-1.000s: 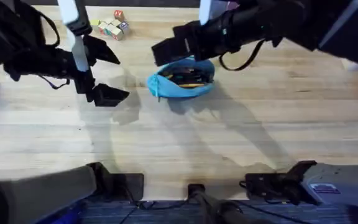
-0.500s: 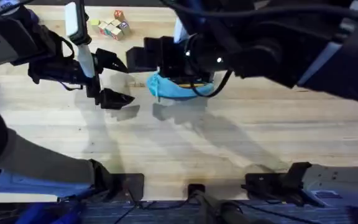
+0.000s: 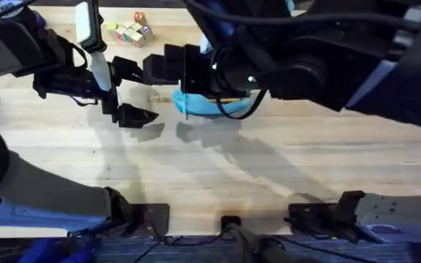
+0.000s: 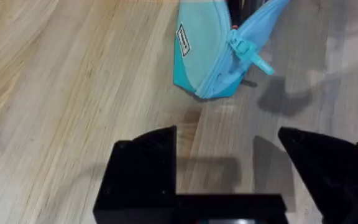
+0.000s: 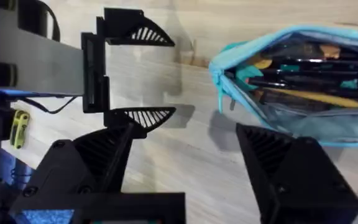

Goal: Unzip the bag, pick up the pens from the table one at a time and place them inside, then zip the bag closed.

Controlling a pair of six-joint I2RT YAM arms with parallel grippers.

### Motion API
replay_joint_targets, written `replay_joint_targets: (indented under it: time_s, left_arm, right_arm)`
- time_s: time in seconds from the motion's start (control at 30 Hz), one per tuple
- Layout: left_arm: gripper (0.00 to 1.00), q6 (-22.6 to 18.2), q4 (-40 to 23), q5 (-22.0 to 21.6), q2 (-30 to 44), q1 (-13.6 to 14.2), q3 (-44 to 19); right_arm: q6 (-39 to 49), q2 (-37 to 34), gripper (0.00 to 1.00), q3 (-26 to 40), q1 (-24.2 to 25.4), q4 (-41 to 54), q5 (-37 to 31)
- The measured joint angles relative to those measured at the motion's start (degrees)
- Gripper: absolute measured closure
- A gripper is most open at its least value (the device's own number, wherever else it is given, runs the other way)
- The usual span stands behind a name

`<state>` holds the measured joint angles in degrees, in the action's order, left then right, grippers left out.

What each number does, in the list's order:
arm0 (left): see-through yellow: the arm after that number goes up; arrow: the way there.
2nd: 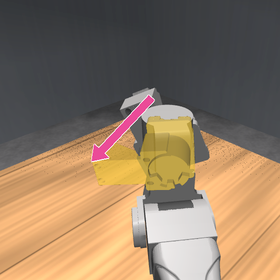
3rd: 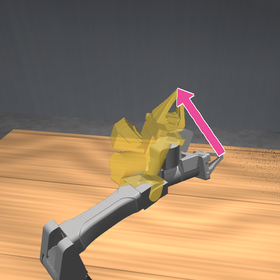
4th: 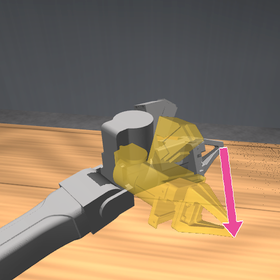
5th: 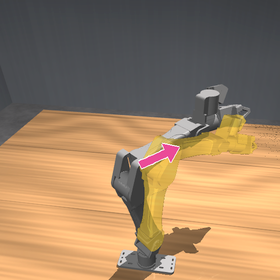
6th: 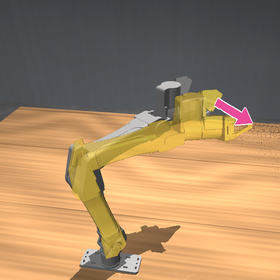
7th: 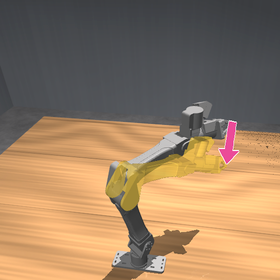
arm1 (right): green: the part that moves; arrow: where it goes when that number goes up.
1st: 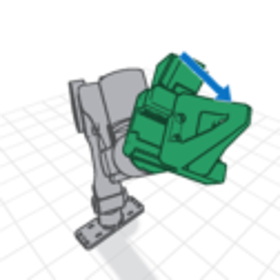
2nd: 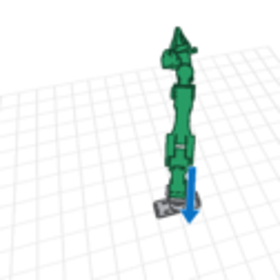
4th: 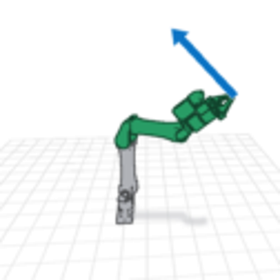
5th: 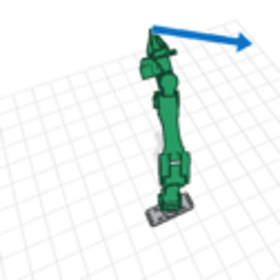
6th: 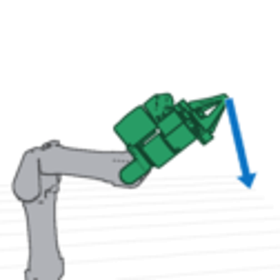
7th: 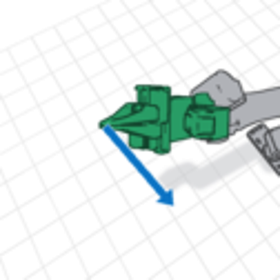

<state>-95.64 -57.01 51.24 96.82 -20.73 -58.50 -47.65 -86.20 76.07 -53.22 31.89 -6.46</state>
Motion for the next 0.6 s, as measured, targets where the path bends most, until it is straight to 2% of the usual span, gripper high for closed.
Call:
replay_joint_targets:
  time_s: [0.6]
  left_arm:
    - [0.007, 0.00, 0.00, 0.00, 0.00, 0.00, 0.00]
  right_arm:
    - [-2.94, -6.46, 0.004, 0.00, -0.62, -0.58, -0.02]
